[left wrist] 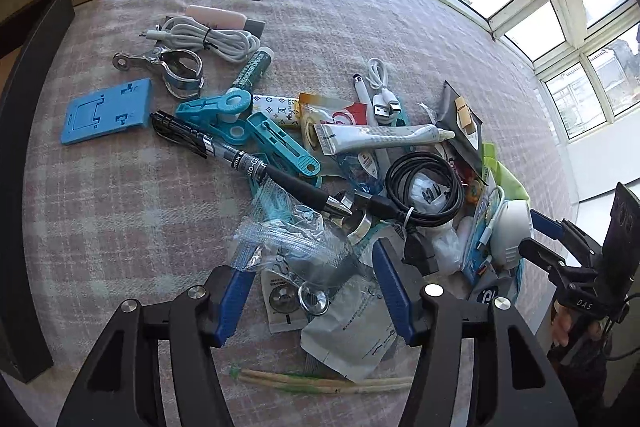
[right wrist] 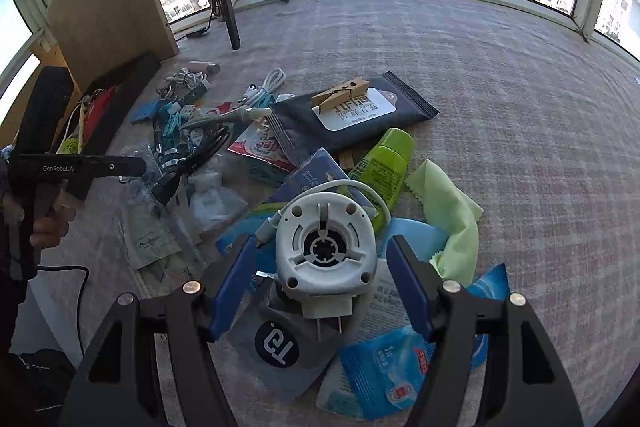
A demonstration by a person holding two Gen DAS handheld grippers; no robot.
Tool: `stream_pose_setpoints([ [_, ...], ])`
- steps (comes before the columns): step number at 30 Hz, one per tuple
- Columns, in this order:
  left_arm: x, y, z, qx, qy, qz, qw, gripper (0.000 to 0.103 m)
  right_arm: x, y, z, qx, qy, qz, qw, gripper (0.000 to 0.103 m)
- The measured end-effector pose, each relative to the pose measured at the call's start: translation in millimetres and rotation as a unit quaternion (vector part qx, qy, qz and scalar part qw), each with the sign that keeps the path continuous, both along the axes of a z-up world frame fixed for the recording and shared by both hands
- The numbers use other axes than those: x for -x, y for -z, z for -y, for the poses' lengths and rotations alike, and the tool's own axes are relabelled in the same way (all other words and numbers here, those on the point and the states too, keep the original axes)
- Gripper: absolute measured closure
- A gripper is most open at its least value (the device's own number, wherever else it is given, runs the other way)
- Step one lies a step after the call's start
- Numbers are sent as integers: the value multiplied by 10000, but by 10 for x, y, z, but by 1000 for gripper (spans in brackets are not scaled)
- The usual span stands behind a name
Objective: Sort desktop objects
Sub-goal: 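Grasp the white round plug-in device with the right tool while the left grasps the clear bag, then carry the white device and clear bag into the tray and open both tools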
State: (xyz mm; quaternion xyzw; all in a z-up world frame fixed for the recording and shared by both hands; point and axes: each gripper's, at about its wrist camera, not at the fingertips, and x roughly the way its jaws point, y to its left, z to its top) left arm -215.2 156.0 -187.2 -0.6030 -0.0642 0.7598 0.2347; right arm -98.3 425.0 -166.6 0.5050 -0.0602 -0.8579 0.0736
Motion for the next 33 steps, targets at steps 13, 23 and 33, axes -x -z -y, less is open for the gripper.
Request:
stream_pose_setpoints([
  [13, -132, -209, -98, -78, 94, -391, 9992, 93, 68, 149, 65, -55, -78, 68, 9999, 48],
  [23, -270, -503, -50, -343, 76, -649, 9973, 98, -25, -25, -75, 291, 272, -245, 9989, 49],
  [33, -423, -1084, 210, -524, -85, -1304, 9900, 98, -115, -540, -78, 609, 703, -919, 9914, 49],
])
